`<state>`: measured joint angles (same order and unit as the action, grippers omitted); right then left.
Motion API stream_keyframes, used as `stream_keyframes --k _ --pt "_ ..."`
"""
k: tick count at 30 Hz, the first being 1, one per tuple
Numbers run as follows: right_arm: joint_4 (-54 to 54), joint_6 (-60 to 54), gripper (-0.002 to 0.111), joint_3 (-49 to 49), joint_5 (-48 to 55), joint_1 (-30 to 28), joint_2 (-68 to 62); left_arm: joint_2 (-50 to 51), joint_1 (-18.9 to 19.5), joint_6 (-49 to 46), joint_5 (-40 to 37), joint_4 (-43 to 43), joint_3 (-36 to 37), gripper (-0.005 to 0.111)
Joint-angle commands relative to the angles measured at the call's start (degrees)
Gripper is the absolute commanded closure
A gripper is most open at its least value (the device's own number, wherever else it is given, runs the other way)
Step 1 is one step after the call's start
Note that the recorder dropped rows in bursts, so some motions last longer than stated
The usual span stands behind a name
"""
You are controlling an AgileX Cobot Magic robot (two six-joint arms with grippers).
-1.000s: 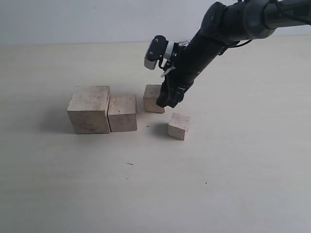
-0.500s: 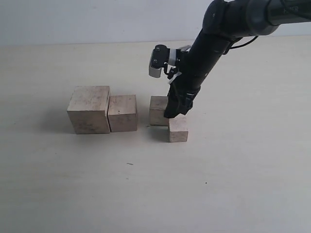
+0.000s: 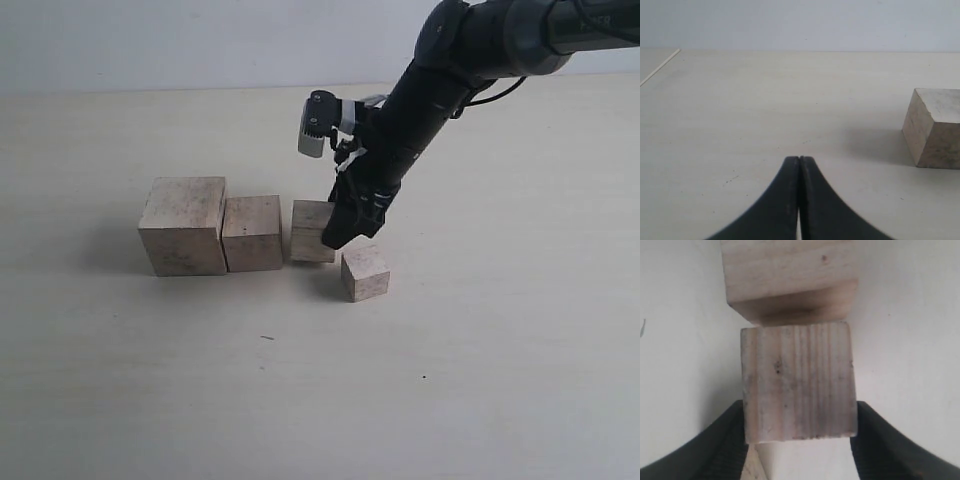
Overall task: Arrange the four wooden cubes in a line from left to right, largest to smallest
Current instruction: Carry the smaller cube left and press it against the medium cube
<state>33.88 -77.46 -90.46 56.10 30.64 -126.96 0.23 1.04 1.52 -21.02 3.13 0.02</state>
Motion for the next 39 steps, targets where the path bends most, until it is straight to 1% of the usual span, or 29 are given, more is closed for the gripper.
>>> stream_keyframes --k 1,3,7,9,12,13,19,39 --pt "0.8 -2.0 0.108 0.3 -2.0 0.0 0.2 -0.2 -0.4 0.4 0.4 -0.4 0.0 0.107" --pt "0.8 -4.0 0.108 0.3 -2.4 0.0 0.2 -0.2 -0.4 0.4 0.4 -0.4 0.0 0.107" --pt "0.8 -4.6 0.108 0.3 -2.8 0.1 0.2 -0.2 -0.4 0.4 0.4 -0.4 0.0 0.107" --pt "-1.8 -4.6 0.108 0.3 -2.8 1.2 0.2 -0.2 -0.4 0.4 0.4 -0.4 0.0 0.107" --pt "-10.0 3.0 0.108 0.3 -6.4 4.0 0.2 -0.2 -0.4 0.4 0.4 -0.4 0.0 0.107" --pt "-10.6 4.1 0.108 0.3 -6.8 4.3 0.2 -0.2 -0.4 0.4 0.4 -0.4 0.0 0.107" --pt "-8.7 3.9 0.108 0.3 -7.0 5.4 0.2 -0.2 -0.4 0.4 0.4 -0.4 0.0 0.107" --pt "-6.6 4.0 0.108 0.3 -7.0 5.4 0.2 -0.2 -0.4 0.4 0.4 -0.4 0.0 0.107"
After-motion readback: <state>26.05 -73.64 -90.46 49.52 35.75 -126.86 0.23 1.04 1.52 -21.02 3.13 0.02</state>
